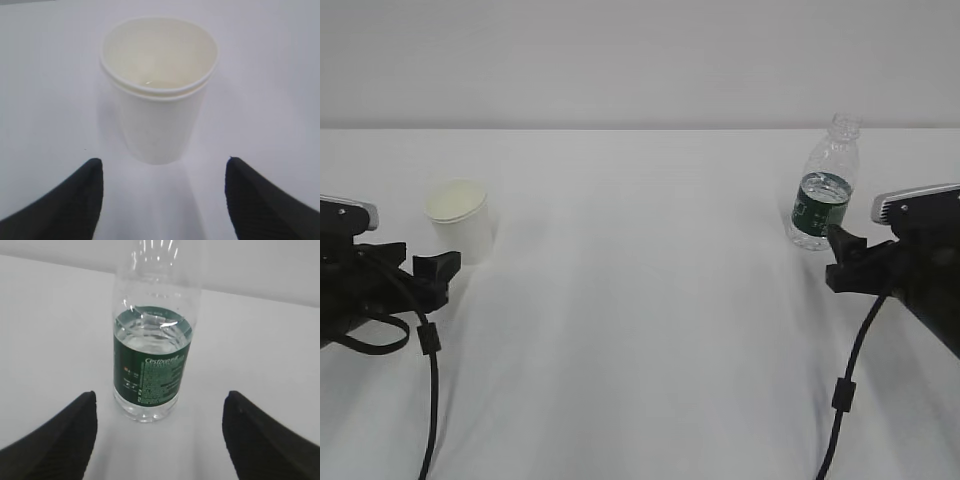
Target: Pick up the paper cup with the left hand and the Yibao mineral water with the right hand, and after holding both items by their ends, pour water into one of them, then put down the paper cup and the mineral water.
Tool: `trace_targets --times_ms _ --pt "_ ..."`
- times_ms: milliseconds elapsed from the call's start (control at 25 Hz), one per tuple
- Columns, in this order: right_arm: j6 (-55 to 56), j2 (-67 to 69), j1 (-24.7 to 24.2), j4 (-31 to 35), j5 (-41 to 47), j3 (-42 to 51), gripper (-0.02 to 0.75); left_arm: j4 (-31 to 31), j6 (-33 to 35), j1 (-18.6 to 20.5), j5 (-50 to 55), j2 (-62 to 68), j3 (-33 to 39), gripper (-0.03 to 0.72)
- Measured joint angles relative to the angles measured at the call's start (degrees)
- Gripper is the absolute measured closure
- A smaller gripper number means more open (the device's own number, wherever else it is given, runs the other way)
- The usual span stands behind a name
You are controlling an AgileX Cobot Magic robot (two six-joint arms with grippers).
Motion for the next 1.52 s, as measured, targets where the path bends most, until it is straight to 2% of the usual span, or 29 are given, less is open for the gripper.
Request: trace_targets --times_ms 240,680,1080,1520 --pt "0.00 -10.42 0.00 -0.37 3.08 4.48 0.146 0.00 0.00 0.00 4.41 -9.22 2.39 0.156" --pt "-2.77 -34.13 0.00 -0.84 22.55 5.21 0.146 0.00 0.00 0.00 21.06 -31.93 2.87 0.158" --pt "-6.62 -60.38 0.00 -0.63 48.60 5.55 0.146 2.35 0.04 0.00 38.82 -51.93 3.01 0.158" --pt "-8.86 -81.61 0.00 -2.16 76.56 3.65 0.146 0.18 0.13 0.00 65.41 -77.19 3.18 0.158"
